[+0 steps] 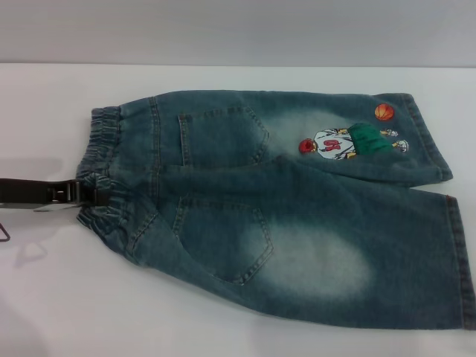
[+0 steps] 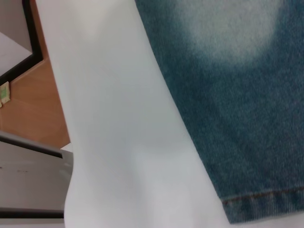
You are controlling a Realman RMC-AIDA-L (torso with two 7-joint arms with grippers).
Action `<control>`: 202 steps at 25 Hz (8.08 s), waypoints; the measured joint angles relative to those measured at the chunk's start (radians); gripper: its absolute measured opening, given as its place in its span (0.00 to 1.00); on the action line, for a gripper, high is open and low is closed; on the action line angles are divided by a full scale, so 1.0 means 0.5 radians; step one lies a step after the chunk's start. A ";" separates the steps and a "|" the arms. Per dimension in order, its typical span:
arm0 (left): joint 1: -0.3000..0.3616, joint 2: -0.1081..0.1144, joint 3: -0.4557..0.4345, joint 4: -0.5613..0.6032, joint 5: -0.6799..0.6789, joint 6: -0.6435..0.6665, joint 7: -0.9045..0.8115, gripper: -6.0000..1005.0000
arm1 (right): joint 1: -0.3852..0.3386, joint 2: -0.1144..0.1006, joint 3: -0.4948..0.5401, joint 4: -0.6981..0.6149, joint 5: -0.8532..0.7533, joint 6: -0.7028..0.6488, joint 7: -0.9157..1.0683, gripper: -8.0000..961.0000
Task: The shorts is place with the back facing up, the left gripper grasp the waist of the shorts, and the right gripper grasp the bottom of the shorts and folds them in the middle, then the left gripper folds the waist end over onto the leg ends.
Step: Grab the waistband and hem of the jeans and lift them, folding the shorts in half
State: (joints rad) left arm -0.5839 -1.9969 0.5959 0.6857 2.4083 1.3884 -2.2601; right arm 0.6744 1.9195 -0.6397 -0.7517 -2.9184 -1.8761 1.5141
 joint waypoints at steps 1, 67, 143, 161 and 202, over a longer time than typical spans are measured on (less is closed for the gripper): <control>-0.002 0.000 0.001 0.000 0.000 0.000 -0.005 0.06 | 0.000 0.002 0.000 0.000 0.000 0.005 0.001 0.59; -0.010 0.007 0.005 0.000 0.000 0.024 -0.012 0.09 | 0.032 0.140 -0.094 -0.231 0.093 -0.032 0.061 0.59; 0.020 0.005 0.008 0.015 0.000 0.080 -0.002 0.13 | 0.030 0.258 -0.129 -0.327 0.011 0.066 0.043 0.15; 0.068 0.028 -0.030 0.030 -0.293 0.244 0.219 0.13 | -0.134 0.139 -0.046 -0.368 0.671 -0.042 -0.005 0.01; 0.018 -0.120 -0.125 -0.282 -1.275 -0.650 0.986 0.15 | -0.173 0.272 0.216 0.130 2.015 1.698 -0.123 0.01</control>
State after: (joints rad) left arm -0.5751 -2.0571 0.5336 0.5445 1.7706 1.0634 -1.7672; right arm 0.5880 2.0553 -0.5317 -0.6867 -1.9107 -1.0271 1.4526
